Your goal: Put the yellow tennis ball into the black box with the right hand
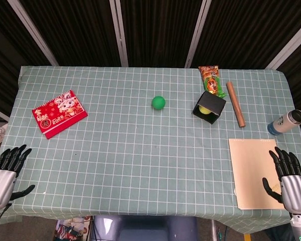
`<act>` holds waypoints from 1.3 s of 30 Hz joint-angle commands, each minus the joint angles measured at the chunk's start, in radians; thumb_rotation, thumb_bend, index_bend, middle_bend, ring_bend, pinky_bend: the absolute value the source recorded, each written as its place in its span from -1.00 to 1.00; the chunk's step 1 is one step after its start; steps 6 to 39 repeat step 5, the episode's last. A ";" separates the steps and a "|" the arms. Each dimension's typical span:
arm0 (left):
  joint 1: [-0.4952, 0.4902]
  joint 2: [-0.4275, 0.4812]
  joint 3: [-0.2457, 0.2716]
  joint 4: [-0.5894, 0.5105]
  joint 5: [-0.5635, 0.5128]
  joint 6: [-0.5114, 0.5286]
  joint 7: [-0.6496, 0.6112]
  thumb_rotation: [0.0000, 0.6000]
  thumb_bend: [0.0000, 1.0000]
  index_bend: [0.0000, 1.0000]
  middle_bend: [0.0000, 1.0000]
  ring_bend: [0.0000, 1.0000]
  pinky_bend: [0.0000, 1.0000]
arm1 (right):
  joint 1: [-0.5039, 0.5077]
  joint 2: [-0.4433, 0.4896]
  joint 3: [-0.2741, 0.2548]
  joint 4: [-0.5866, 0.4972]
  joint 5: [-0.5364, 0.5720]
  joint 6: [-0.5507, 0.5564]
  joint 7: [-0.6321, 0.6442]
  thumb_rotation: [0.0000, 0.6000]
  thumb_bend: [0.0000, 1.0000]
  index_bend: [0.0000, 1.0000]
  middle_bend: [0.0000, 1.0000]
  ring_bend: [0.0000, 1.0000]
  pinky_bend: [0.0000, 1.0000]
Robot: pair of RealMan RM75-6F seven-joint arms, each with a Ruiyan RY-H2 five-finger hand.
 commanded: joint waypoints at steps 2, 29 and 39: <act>0.021 -0.003 0.008 0.010 0.016 0.025 0.003 1.00 -0.78 -1.00 -1.00 -1.00 -1.00 | -0.018 0.014 0.002 -0.018 -0.033 0.013 -0.015 1.00 -0.14 -1.00 -1.00 -1.00 -1.00; 0.025 -0.004 0.011 0.016 0.020 0.026 0.000 1.00 -0.78 -1.00 -1.00 -1.00 -1.00 | -0.022 0.022 0.005 -0.028 -0.041 0.005 -0.017 1.00 -0.14 -1.00 -1.00 -1.00 -1.00; 0.025 -0.004 0.011 0.016 0.020 0.026 0.000 1.00 -0.78 -1.00 -1.00 -1.00 -1.00 | -0.022 0.022 0.005 -0.028 -0.041 0.005 -0.017 1.00 -0.14 -1.00 -1.00 -1.00 -1.00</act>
